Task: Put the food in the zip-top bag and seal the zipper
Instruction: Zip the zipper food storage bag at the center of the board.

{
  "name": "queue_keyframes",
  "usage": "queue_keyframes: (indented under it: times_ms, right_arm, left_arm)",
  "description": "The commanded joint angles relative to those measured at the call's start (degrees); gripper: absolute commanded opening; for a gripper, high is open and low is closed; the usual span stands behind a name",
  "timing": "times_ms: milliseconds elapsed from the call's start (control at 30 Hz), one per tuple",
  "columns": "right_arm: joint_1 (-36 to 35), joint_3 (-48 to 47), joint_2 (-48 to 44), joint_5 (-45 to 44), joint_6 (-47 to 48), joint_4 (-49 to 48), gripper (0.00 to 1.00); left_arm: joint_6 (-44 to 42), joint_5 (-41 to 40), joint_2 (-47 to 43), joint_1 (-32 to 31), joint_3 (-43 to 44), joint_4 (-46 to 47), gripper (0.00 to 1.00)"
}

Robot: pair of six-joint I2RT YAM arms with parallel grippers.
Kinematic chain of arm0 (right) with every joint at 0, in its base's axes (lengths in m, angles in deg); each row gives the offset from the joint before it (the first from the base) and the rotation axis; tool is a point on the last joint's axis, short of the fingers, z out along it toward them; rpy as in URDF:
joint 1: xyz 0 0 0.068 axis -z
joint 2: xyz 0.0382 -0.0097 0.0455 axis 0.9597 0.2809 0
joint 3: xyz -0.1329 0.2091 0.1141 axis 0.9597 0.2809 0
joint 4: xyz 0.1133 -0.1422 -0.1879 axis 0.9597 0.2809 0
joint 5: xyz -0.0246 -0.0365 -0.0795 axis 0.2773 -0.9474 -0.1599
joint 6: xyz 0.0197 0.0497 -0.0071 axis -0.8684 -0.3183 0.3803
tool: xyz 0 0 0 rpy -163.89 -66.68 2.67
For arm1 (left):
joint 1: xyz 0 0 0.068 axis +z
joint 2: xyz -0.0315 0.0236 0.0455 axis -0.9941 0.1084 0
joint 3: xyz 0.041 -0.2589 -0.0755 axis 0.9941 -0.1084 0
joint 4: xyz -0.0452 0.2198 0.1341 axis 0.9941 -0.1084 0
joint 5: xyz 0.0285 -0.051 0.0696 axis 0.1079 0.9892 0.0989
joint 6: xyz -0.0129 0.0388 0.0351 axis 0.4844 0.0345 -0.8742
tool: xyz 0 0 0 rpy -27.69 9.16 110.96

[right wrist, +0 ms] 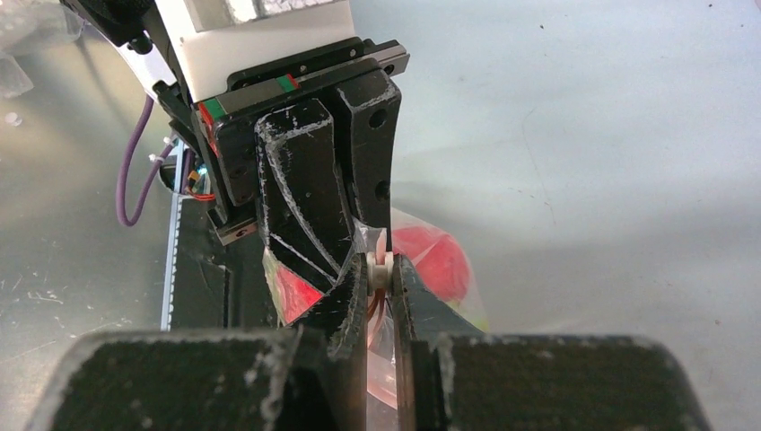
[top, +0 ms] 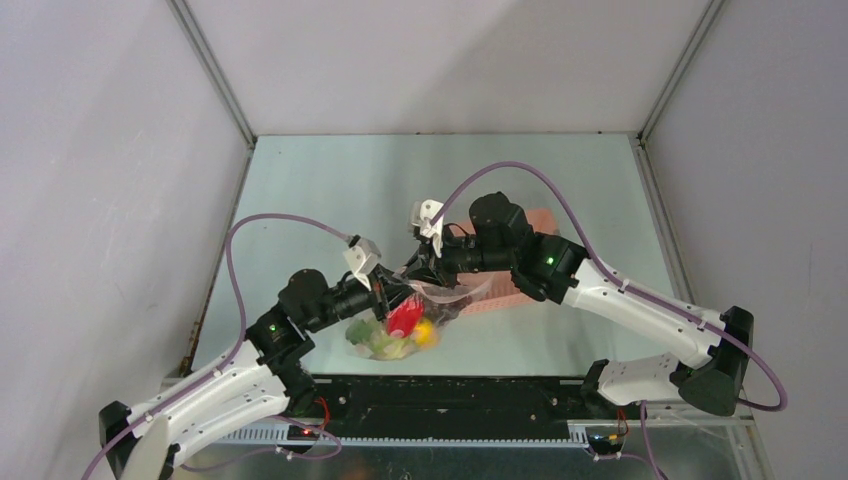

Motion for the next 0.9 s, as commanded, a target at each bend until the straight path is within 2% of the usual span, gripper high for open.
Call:
queue_keyframes:
  times_ms: [0, 367, 500, 567, 600, 633, 667, 733, 767, 867]
  right_arm:
    - [0.25, 0.38, -2.13, -3.15, 0.81, 6.31, 0.09]
    - [0.85, 3.55, -5.64, -3.96, -0.39, 4.88, 0.1]
    - [0.84, 3.68, -4.89, 0.29, -0.91, 1.54, 0.02]
    - [0.84, 3.63, -4.21, 2.58, -1.04, -0.93, 0.0]
    - [0.8, 3.63, -4.0, 3.0, -0.99, -2.24, 0.0]
    - [0.83, 3.62, -3.91, 3.44, -0.79, -2.75, 0.0]
    - [0.8, 3.62, -3.99, 3.56, -0.51, -3.49, 0.0]
    - [0.86, 3.53, -4.35, 3.9, 0.63, -3.77, 0.0]
    - [0.91, 3.32, -4.64, 4.9, 1.94, -3.56, 0.0]
    - [1.08, 1.95, -4.82, 7.52, 4.97, -1.68, 0.0]
  left_arm:
    - [2.32, -1.78, -3.09, 1.49, 0.22, 9.15, 0.0]
    - [4.33, 0.52, -2.73, 3.9, -0.6, 11.12, 0.0]
    - [3.19, 5.78, -0.94, 3.93, 0.15, 11.2, 0.01]
    - [1.54, 10.93, 0.14, 3.93, 1.07, 10.1, 0.17]
    - [0.94, 12.57, 0.45, 3.94, 2.03, 9.35, 0.39]
    - [-0.29, 13.86, 0.91, 3.88, 2.56, 7.47, 0.5]
    - [-0.9, 14.41, 1.1, 3.92, 3.44, 6.68, 0.66]
    - [-2.59, 15.32, 1.46, 3.92, 4.65, 4.33, 0.81]
    - [-3.68, 15.44, 1.65, 3.94, 4.96, 3.21, 0.84]
    - [-4.98, 15.23, 1.85, 3.95, 6.57, 1.42, 0.84]
